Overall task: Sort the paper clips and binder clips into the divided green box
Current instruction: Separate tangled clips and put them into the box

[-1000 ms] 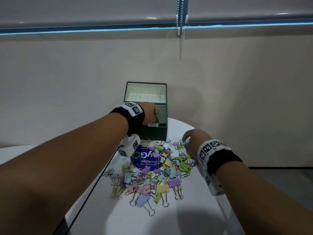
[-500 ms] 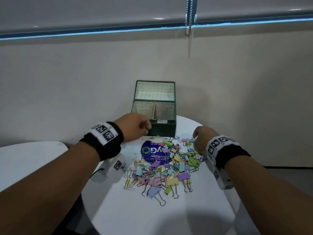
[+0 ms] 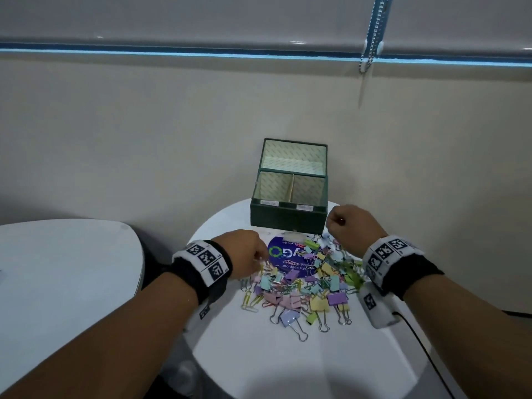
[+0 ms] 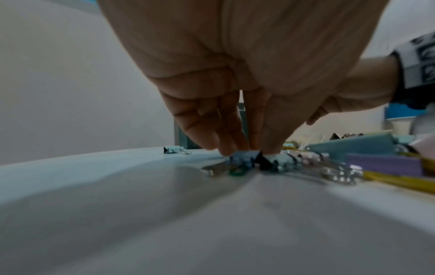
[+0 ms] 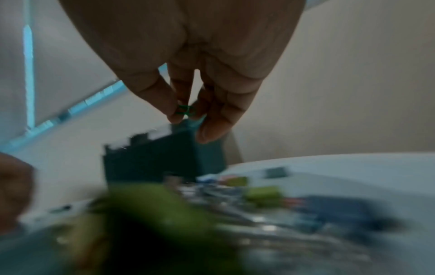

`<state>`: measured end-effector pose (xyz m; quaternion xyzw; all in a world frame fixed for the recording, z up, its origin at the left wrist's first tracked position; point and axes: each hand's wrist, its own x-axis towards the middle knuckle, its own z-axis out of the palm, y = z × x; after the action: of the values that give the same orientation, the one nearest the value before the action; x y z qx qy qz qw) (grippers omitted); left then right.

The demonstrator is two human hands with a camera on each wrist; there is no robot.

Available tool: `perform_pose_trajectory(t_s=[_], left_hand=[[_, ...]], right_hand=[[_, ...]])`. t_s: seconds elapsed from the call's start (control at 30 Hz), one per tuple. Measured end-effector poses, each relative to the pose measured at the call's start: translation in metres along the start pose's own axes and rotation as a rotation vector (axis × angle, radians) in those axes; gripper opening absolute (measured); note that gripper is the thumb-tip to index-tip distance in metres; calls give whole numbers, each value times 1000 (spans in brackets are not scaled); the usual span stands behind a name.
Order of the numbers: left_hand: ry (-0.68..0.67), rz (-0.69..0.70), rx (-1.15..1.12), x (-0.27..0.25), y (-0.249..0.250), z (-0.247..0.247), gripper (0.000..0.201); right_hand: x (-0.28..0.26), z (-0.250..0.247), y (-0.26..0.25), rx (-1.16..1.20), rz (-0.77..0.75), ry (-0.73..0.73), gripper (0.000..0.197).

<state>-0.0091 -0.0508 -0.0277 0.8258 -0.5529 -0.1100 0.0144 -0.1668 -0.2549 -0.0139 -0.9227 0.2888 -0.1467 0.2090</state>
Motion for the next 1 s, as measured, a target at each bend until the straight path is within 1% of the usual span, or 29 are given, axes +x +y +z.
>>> perform_pose_trajectory(t_s=[0.03,0.1,0.13,0.2,0.27,0.37,0.4,0.43,0.53,0.57,0.6,0.67,0.7,0.8,0.83,0.9,0.93,1.0], left_hand=[[4,-8,-8,0,0,0,27],[11,-18,-7,1,0,-1,21],[12,-26,-3,1,1,-1,17],[14,-54,4,1,2,0,13],[19,-74,12,2,1,1,14],[59,-82,11,3,-2,2,13],[84,-82,-1,3,-3,2,12],[105,-87,-17,3,-4,2,11],[160,-118,-82,4,-8,1,5],[162,-133,-106,5,-9,1,12],[145,-149,-120,6,-10,2,25],[111,-162,-120,8,-11,3,47],[108,-163,-119,8,-10,3,49],[145,-129,-125,6,-7,-1,25],[146,-122,-138,6,-6,-2,24],[106,-122,-160,5,-6,-2,24],[88,-120,-164,5,-6,-1,25],[60,-116,-175,4,-6,-1,28]], right_hand=[[-1,3,-12,38,-19,-43,18],[-1,11,-34,68,-67,-194,16],[0,16,-44,11,-104,-280,17],[3,27,-61,-208,-181,-399,21],[5,37,-70,-407,-248,-431,21],[9,45,-70,-521,-269,-489,36],[9,46,-69,-521,-258,-496,37],[9,47,-69,-515,-241,-494,35],[10,52,-70,-505,-206,-475,19],[10,54,-71,-508,-185,-479,16],[10,56,-71,-512,-160,-484,13],[11,58,-71,-517,-127,-494,15],[11,59,-71,-528,-121,-496,19],[10,59,-73,-559,-99,-522,26],[10,58,-73,-563,-90,-537,26],[10,54,-73,-524,-75,-544,23],[10,49,-72,-443,-64,-528,19],[9,36,-69,-150,-19,-448,18]])
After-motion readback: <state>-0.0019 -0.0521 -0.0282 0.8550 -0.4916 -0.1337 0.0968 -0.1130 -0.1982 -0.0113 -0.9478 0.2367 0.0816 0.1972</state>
